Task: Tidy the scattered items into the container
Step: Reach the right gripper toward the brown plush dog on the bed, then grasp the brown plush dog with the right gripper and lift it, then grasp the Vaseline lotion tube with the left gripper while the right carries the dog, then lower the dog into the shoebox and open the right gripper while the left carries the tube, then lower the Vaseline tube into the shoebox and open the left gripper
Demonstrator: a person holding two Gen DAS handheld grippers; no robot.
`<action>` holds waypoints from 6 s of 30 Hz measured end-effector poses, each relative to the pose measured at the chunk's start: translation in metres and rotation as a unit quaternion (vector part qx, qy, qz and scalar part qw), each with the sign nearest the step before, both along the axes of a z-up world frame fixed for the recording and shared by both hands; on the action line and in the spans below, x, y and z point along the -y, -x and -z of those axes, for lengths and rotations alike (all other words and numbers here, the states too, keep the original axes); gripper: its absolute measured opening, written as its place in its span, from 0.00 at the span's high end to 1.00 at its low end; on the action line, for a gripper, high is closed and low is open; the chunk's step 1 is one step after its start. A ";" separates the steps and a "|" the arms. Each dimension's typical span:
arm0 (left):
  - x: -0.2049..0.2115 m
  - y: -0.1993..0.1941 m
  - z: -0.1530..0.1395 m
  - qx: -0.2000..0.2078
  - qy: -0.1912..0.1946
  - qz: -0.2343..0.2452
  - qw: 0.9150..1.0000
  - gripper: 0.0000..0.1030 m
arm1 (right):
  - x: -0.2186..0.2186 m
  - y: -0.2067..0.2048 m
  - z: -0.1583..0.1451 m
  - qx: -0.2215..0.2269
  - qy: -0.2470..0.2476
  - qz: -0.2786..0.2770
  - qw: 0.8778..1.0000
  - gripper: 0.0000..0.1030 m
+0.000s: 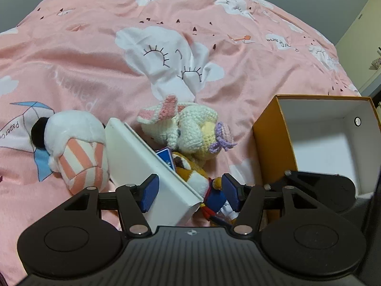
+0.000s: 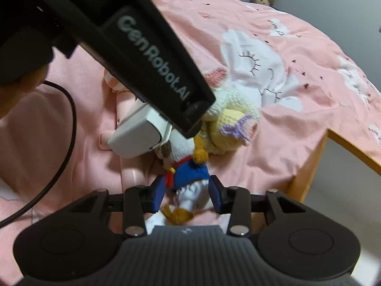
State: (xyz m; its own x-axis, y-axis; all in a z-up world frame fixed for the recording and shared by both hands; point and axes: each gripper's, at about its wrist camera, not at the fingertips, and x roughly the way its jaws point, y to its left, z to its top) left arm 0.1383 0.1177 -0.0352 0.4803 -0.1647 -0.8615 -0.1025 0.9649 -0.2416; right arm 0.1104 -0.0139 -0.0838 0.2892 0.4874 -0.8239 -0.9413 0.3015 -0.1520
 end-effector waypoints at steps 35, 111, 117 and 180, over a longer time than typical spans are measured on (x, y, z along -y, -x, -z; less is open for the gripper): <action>-0.014 0.061 -0.009 0.009 0.054 -0.003 0.999 0.34 | 0.085 0.012 -0.046 -0.110 -0.076 0.078 0.988 0.65; 0.032 0.013 0.019 0.078 0.132 0.114 0.982 0.77 | 0.122 -0.148 -0.002 -0.196 -0.093 0.323 0.921 0.64; 0.023 0.012 0.008 0.098 0.166 0.098 0.976 0.77 | 0.112 -0.153 0.003 -0.195 -0.059 0.313 0.928 0.60; 0.199 -0.096 0.054 -0.025 0.166 0.158 0.973 0.77 | 0.265 -0.080 -0.075 0.010 -0.070 0.357 0.932 0.78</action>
State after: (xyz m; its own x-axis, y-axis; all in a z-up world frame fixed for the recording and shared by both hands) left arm 0.2347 -0.0813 -0.0894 0.3204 -0.5702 -0.7565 0.1667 0.8201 -0.5475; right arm 0.1901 -0.2793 -0.0086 0.5953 0.2676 -0.7576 -0.4915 0.8672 -0.0798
